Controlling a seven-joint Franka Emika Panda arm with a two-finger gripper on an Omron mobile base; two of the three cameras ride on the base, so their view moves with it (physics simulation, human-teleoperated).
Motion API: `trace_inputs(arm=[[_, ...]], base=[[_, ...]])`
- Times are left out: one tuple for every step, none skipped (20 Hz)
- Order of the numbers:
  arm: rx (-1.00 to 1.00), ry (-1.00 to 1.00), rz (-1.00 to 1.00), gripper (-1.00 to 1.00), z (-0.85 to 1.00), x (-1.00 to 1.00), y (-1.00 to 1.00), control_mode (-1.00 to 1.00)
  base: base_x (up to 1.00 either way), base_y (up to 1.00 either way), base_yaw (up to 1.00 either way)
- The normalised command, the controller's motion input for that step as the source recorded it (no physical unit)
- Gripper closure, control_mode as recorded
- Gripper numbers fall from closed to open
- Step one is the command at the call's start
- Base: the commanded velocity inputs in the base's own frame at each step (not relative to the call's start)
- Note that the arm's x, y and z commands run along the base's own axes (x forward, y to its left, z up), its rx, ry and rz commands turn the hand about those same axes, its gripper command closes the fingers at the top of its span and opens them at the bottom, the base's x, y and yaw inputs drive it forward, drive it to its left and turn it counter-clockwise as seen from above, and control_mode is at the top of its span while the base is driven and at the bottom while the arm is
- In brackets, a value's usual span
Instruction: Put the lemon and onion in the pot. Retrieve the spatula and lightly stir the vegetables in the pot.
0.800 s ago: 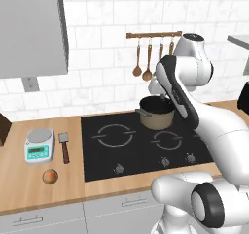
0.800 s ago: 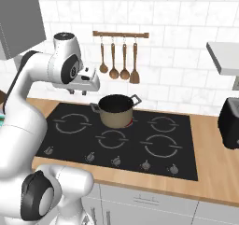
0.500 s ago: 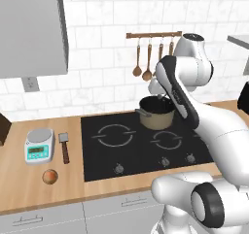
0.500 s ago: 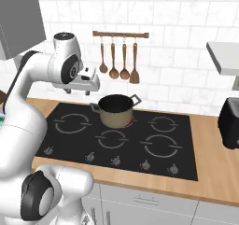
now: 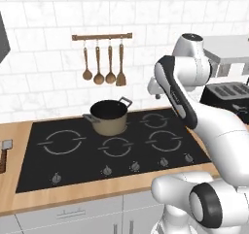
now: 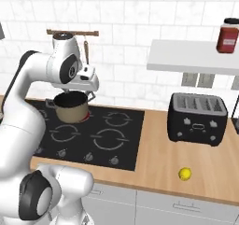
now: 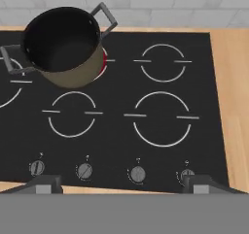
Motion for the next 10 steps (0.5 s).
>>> trace_inputs(arm=[[0.0, 0.0, 0.0, -1.0, 0.0, 0.0, 0.0, 1.0], [0.0, 0.0, 0.0, -1.0, 0.0, 0.0, 0.0, 1.0], [0.07, 0.0, 0.0, -1.0, 0.0, 0.0, -0.54, -1.0], [0.06, 0.0, 0.0, -1.0, 0.0, 0.0, -0.58, -1.0], [0.03, 0.0, 0.0, -1.0, -0.07, 0.0, -0.64, -1.0], [0.0, 0.05, 0.0, -1.0, -0.16, 0.0, -0.62, -1.0], [0.0, 0.09, -0.01, -1.0, -0.21, 0.0, -0.64, -1.0], [0.0, 0.12, -0.08, -1.0, -0.36, 0.0, -0.9, -1.0], [-0.01, 0.1, -0.09, -1.0, -0.45, 0.0, -1.0, -1.0], [-0.01, 0.11, -0.12, -1.0, -0.54, -0.13, -1.0, -1.0]], base=[[0.0, -0.73, -0.01], [0.0, -0.6, 0.0], [0.0, 0.0, 0.0], [0.0, 0.0, 0.0], [0.0, 0.0, 0.0], [0.0, 0.0, 0.0], [0.0, 0.0, 0.0], [0.0, 0.0, 0.0], [0.0, 0.0, 0.0], [0.0, 0.0, 0.0]])
